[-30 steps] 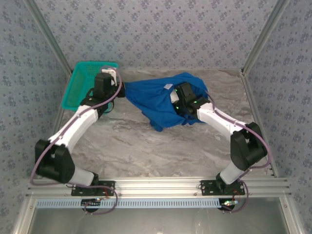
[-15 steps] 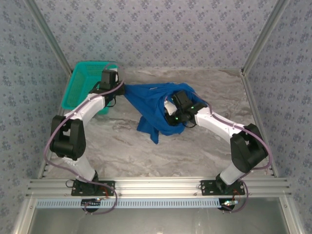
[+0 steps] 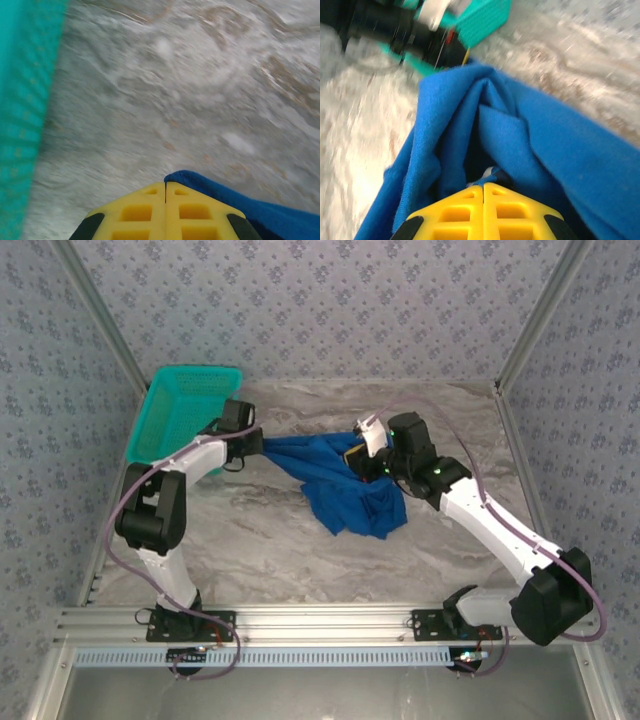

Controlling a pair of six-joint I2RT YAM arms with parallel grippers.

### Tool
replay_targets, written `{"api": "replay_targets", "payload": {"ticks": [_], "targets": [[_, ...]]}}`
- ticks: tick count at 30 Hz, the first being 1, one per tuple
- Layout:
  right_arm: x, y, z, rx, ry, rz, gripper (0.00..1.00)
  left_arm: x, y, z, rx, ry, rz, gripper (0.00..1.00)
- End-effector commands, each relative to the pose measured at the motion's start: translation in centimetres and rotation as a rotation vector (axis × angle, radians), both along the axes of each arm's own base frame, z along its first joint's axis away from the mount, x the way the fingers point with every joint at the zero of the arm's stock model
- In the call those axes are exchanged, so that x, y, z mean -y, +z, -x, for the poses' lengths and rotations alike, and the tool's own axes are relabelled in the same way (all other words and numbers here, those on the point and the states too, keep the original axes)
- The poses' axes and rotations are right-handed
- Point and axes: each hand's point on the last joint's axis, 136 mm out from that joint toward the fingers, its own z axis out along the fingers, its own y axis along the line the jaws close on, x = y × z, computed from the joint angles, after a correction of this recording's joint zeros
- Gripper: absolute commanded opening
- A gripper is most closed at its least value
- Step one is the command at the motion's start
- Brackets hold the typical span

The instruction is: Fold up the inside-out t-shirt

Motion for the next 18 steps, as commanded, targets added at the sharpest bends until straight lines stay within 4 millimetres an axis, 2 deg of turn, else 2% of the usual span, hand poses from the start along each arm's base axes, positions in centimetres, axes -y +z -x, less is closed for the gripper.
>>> {"api": "replay_targets", "payload": {"ticks": [1, 3, 5, 7, 9, 10, 12, 14, 16, 18], "targets": [[0.3, 6.7, -3.2, 0.138, -0.156, -0.191, 0.00, 4.2, 2.0, 2.2, 0.056, -0.140, 0.169, 0.00], [-0.3, 7.8, -3.5, 0.174, -0.135, -0.222, 0.00, 5.6, 2.9, 3.4, 0.080, -0.178, 0.288, 0.00], [-1.8, 8.9, -2.1, 0.233, 0.003, -0.254, 0.00, 5.9, 3.9, 4.4, 0.114, -0.188, 0.328, 0.00], [-2.0, 9.7, -1.2, 0.286, 0.052, -0.272, 0.00, 5.2, 5.5, 5.3, 0.163, -0.186, 0.325, 0.17], [-1.1, 9.6, -2.0, 0.271, -0.011, -0.297, 0.00, 4.9, 8.2, 6.4, 0.246, -0.200, 0.330, 0.42], [-0.7, 9.5, -2.8, 0.239, -0.066, -0.310, 0.00, 5.3, 9.9, 7.2, 0.303, -0.228, 0.345, 0.51], [-0.1, 8.5, -4.4, 0.144, -0.175, -0.292, 0.00, 7.3, 13.6, 9.4, 0.414, -0.333, 0.386, 0.63], [-1.0, 8.2, -4.2, 0.127, -0.151, -0.315, 0.00, 9.6, 16.5, 11.6, 0.492, -0.437, 0.423, 0.73], [-1.8, 8.4, -3.6, 0.150, -0.118, -0.339, 0.00, 11.5, 18.3, 12.9, 0.521, -0.511, 0.486, 0.79], [-2.0, 8.2, -3.5, 0.160, -0.133, -0.331, 0.00, 14.3, 19.7, 14.0, 0.487, -0.607, 0.574, 0.81]]}}
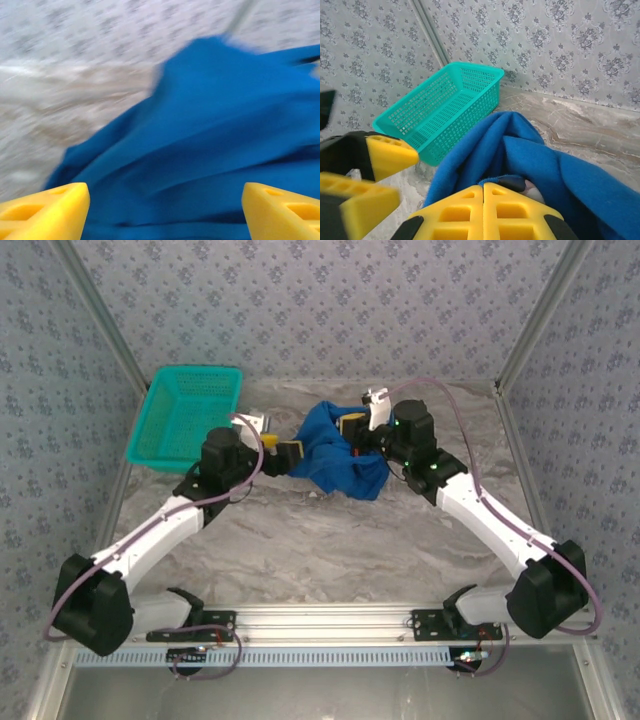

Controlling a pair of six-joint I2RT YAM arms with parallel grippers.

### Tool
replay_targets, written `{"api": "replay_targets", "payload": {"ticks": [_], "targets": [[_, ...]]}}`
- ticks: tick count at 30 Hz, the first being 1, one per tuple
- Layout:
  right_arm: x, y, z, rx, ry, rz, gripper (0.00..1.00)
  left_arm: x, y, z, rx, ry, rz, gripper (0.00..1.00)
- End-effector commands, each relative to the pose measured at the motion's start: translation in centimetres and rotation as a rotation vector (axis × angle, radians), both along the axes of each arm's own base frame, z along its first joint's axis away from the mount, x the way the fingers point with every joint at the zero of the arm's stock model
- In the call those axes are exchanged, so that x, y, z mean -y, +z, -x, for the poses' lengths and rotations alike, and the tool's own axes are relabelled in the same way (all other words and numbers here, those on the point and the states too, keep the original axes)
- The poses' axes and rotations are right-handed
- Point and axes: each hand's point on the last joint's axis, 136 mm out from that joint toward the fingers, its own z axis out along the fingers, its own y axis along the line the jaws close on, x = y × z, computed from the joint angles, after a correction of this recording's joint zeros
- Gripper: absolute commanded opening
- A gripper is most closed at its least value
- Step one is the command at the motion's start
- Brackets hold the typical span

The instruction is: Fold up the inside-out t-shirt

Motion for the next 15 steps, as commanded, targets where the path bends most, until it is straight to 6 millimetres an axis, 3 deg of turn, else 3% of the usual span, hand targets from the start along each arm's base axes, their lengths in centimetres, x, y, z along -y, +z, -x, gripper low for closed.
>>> {"api": "replay_targets", "payload": {"ticks": [1, 3, 5, 6, 10, 13, 15], "targets": [[-0.6, 2.2, -0.1, 0.053, -0.023, -0.072, 0.00, 4.7, 2.5, 1.7, 0.013, -0.199, 0.081, 0.82], [-0.4, 2.0, -0.2, 0.039, -0.051, -0.091, 0.00, 7.0, 2.8, 2.6, 0.016, -0.279, 0.087, 0.83], [-0.1, 2.2, -0.3, 0.034, -0.068, -0.123, 0.00, 8.4, 2.1, 2.6, -0.002, -0.306, 0.063, 0.77], [0.0, 2.5, -0.3, 0.036, -0.071, -0.141, 0.00, 8.7, 1.6, 2.3, -0.011, -0.308, 0.056, 0.70], [1.3, 4.6, -0.5, 0.027, -0.120, -0.232, 0.00, 9.7, 0.7, 2.4, -0.010, -0.367, 0.058, 0.20], [3.3, 6.3, -1.3, 0.006, -0.203, -0.305, 0.00, 10.0, -1.0, 4.3, -0.020, -0.441, 0.006, 0.05], [4.1, 7.6, -1.8, -0.003, -0.207, -0.370, 0.00, 9.9, -3.5, 5.2, -0.038, -0.446, -0.077, 0.00]]}}
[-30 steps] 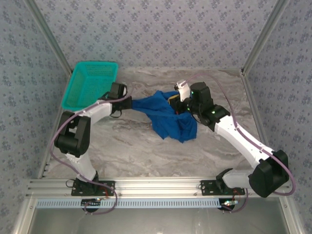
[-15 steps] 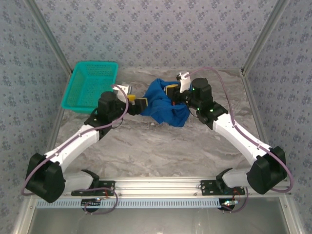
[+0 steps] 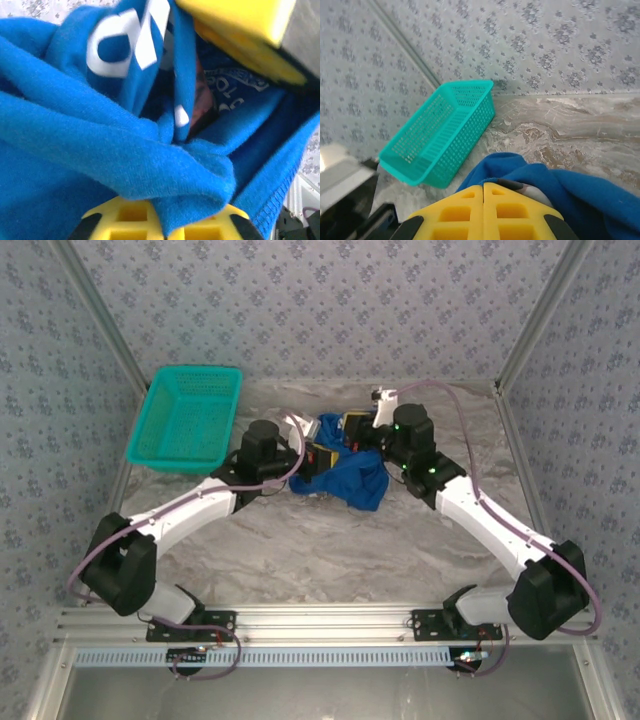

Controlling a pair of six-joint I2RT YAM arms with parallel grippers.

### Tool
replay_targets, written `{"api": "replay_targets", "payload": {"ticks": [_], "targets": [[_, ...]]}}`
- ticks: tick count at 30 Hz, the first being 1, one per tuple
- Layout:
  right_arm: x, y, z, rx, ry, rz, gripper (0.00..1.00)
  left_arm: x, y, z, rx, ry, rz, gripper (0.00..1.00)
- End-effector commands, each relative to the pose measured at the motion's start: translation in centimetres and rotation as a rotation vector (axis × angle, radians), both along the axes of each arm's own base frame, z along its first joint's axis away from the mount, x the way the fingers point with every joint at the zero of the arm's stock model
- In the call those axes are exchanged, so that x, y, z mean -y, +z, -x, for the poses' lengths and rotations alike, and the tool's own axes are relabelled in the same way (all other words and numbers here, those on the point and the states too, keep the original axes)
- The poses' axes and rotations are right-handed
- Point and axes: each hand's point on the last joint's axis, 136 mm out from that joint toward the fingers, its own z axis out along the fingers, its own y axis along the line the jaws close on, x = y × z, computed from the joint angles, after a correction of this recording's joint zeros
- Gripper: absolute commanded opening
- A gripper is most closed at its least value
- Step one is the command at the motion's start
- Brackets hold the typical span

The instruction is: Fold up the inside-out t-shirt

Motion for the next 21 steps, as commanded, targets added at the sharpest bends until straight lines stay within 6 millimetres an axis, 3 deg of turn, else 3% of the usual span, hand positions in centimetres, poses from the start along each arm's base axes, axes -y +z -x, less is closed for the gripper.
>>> {"api": "replay_targets", "payload": {"ticks": [1, 6, 8, 11, 13, 15, 16, 19, 21], "targets": [[2.5, 7.9, -0.5, 0.103, -0.060, -0.212, 0.00, 0.2, -3.1, 2.6, 0.017, -0.084, -0.110, 0.00], [2.9, 10.4, 0.3, 0.128, 0.012, -0.258, 0.00, -1.6, -10.0, 2.8, -0.066, -0.024, -0.278, 0.00], [2.8, 12.6, 1.0, 0.164, 0.057, -0.280, 0.00, -2.4, -12.3, 2.8, -0.096, 0.012, -0.324, 0.00], [2.4, 13.6, 1.9, 0.187, 0.113, -0.286, 0.00, -4.4, -15.8, 1.7, -0.159, 0.138, -0.437, 0.05], [2.1, 13.5, 2.5, 0.175, 0.146, -0.280, 0.00, -5.5, -17.1, 1.3, -0.193, 0.193, -0.498, 0.07], [2.2, 11.4, 2.2, 0.131, 0.124, -0.181, 0.00, -5.2, -16.7, 1.7, -0.182, 0.177, -0.464, 0.07], [2.5, 9.4, 1.7, 0.064, 0.091, -0.128, 0.00, -5.0, -16.4, 1.8, -0.179, 0.176, -0.439, 0.06], [3.2, 1.0, 0.8, -0.148, -0.013, 0.069, 0.00, -4.6, -16.2, 2.2, -0.197, 0.161, -0.405, 0.02], [3.2, -4.4, 1.4, -0.254, -0.041, 0.221, 0.13, -4.6, -16.6, 2.6, -0.224, 0.153, -0.398, 0.02]]}}
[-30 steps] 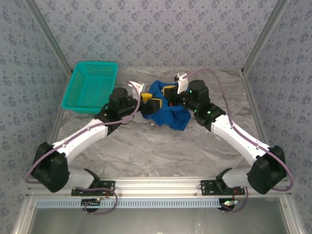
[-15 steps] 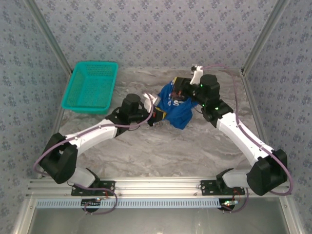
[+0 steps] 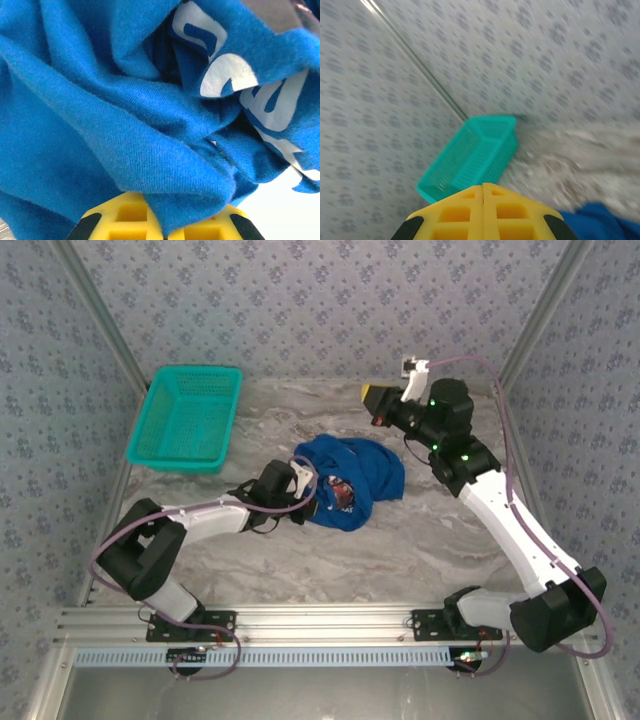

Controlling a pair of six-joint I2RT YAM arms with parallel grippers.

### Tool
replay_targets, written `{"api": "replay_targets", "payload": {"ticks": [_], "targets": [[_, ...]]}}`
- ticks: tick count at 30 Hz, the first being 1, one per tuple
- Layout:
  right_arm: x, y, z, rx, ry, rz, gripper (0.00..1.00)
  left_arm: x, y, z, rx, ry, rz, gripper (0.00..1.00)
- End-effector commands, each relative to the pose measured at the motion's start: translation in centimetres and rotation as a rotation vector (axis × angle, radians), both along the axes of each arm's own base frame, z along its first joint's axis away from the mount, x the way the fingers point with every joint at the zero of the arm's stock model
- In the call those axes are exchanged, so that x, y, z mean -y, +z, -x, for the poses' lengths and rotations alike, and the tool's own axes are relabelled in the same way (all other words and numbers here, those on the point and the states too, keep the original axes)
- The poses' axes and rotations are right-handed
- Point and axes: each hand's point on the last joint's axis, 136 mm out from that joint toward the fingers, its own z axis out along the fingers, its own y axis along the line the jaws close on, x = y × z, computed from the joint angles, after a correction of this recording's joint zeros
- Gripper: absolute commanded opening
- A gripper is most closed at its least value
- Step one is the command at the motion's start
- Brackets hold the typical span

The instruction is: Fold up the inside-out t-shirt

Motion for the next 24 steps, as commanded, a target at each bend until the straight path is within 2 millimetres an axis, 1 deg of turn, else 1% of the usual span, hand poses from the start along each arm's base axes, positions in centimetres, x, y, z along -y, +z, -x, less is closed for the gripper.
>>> {"api": "replay_targets", "payload": {"ticks": [1, 3, 4, 5, 6, 9, 10, 12, 14, 15, 16, 17, 18, 19, 20, 21, 22, 23, 24], "targets": [[0.9, -14.3, 1.2, -0.313, -0.061, 0.379, 0.20, 0.4, 0.9, 0.3, 0.000, 0.011, 0.053, 0.02], [0.8, -18.6, 1.9, -0.380, -0.058, 0.505, 0.30, 0.4, 0.7, 0.6, -0.011, 0.010, 0.055, 0.02], [0.6, -19.9, 2.0, -0.395, -0.050, 0.535, 0.34, 0.4, 0.7, 0.6, -0.012, 0.008, 0.056, 0.02], [0.5, -21.1, 2.0, -0.409, -0.049, 0.562, 0.37, 0.4, 0.7, 0.6, -0.011, 0.012, 0.050, 0.02], [0.4, -22.5, 2.1, -0.427, -0.050, 0.594, 0.44, 0.3, 0.8, 0.5, -0.010, 0.014, 0.047, 0.02], [0.3, -25.5, 2.3, -0.474, -0.037, 0.633, 0.60, 0.2, 1.0, 0.5, -0.003, 0.016, 0.041, 0.02], [0.2, -26.3, 2.2, -0.482, -0.034, 0.632, 0.62, 0.1, 1.0, 0.5, -0.002, 0.018, 0.040, 0.02], [-0.1, -28.0, 1.5, -0.512, -0.032, 0.634, 0.64, 0.0, 1.0, 0.5, 0.000, 0.019, 0.041, 0.02], [0.1, -29.2, 0.2, -0.532, -0.039, 0.637, 0.60, -0.2, 0.7, 0.7, -0.003, 0.026, 0.031, 0.02], [0.1, -29.8, -0.6, -0.554, -0.027, 0.614, 0.51, -0.5, 0.6, 0.8, -0.003, 0.033, 0.024, 0.02], [0.0, -29.7, -1.0, -0.564, -0.009, 0.584, 0.42, -0.9, 0.3, 0.8, -0.006, 0.047, 0.010, 0.02], [-0.2, -29.3, -1.3, -0.568, 0.021, 0.533, 0.29, -1.6, -0.1, 0.8, -0.007, 0.074, -0.018, 0.02], [-0.6, -28.1, -1.3, -0.557, 0.073, 0.458, 0.18, -2.5, -0.4, 0.8, -0.008, 0.109, -0.048, 0.03], [-0.9, -27.0, -1.2, -0.546, 0.113, 0.395, 0.14, -3.6, -0.8, 0.6, -0.005, 0.159, -0.088, 0.05], [-1.4, -25.3, -0.7, -0.530, 0.183, 0.285, 0.11, -4.9, -0.9, 0.4, 0.002, 0.212, -0.132, 0.10], [-1.8, -23.1, -0.2, -0.502, 0.249, 0.154, 0.08, -5.6, -0.6, 0.4, 0.010, 0.229, -0.151, 0.17], [-2.0, -21.9, 0.2, -0.485, 0.282, 0.088, 0.06, -5.7, 0.1, 0.5, 0.022, 0.229, -0.144, 0.25], [-2.2, -20.7, 0.8, -0.464, 0.322, 0.022, 0.04, -5.5, 1.3, 0.7, 0.039, 0.219, -0.107, 0.36], [-2.5, -19.8, 1.6, -0.445, 0.360, -0.015, 0.03, -4.9, 2.8, 1.0, 0.062, 0.200, -0.047, 0.43]]}}
